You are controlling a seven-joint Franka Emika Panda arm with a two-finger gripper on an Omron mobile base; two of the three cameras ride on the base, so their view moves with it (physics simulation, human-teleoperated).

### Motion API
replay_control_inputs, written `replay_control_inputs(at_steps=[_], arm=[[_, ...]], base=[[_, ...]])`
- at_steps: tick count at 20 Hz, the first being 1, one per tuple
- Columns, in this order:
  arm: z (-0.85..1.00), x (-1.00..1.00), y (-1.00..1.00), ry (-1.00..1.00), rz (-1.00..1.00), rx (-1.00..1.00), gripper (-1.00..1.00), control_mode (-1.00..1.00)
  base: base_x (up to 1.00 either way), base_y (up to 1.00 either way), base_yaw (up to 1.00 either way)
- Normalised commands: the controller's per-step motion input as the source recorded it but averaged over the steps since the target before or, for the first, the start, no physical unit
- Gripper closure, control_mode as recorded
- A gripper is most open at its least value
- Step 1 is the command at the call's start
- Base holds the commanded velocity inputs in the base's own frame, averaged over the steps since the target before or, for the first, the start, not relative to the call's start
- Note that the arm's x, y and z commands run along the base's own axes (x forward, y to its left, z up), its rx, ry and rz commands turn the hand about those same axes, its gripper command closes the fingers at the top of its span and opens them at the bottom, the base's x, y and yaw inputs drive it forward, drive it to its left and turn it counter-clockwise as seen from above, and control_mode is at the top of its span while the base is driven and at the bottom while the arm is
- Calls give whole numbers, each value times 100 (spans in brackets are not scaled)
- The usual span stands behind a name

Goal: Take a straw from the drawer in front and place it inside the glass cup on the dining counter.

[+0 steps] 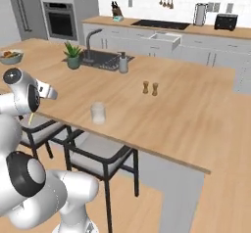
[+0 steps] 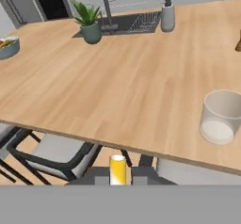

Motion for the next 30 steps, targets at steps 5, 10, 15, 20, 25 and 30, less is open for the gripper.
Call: replay_control_inputs(at_steps=[5,10,15,20,25,30], arm=[[0,0,0,0,0,0,100,100],[0,0,0,0,0,0,100,100],[0,0,0,0,0,0,100,100],[0,0,0,0,0,0,100,100],[0,0,0,0,0,0,100,100],[2,35,-17,-1,-5,0,100,-100]], base=[[0,73,-58],[8,47,-47],[46,53,-27],[79,47,-23],[80,41,-21],[0,0,0]])
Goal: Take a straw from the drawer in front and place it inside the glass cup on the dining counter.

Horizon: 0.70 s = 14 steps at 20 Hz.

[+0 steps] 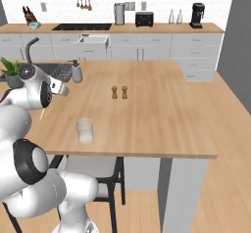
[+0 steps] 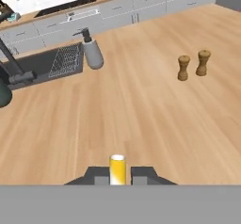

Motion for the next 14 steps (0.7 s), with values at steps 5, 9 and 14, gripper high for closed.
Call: replay_control_inputs(at_steps=[5,9,14], arm=[[1,8,-83,-18,27,1,100,-100],[0,10,-83,-24,49,9,100,-100],[0,40,-73,-22,51,8,100,-100]], base=[[0,0,0],[0,0,0],[0,0,0]])
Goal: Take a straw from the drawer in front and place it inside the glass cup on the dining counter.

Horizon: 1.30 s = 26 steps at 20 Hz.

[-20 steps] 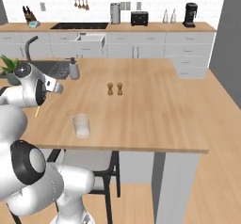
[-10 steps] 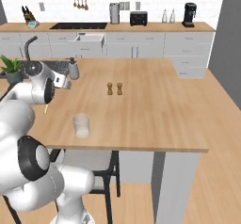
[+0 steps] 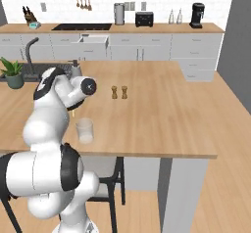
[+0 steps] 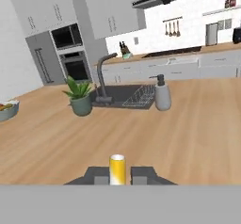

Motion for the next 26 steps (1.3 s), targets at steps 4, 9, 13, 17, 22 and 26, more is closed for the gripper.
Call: replay_control_inputs(at_steps=[4,9,13,17,22,26], arm=[[0,34,-52,-15,40,13,100,-100],[-3,9,-2,-6,29,14,100,-100],[0,0,-1,-15,20,11,100,-100],[0,0,-19,-11,11,0,100,-100],[0,-2,-15,0,6,0,100,-100],[0,-18,0,3,3,0,100,-100]], base=[[0,0,0],[0,0,0],[0,0,0],[0,0,0],[0,0,0],[0,0,0]])
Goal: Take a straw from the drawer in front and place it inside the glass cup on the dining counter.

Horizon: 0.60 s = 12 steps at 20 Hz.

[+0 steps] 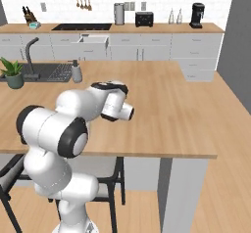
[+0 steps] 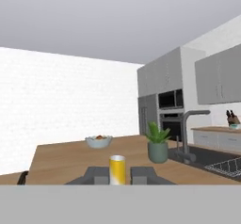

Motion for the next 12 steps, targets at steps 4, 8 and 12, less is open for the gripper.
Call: replay_control_inputs(at_steps=[4,8,12], arm=[[0,-31,1,6,2,1,100,-100],[0,-13,10,5,2,3,100,-100],[0,0,17,1,1,0,100,-100]], base=[[0,0,0],[0,0,0],[0,0,0]])
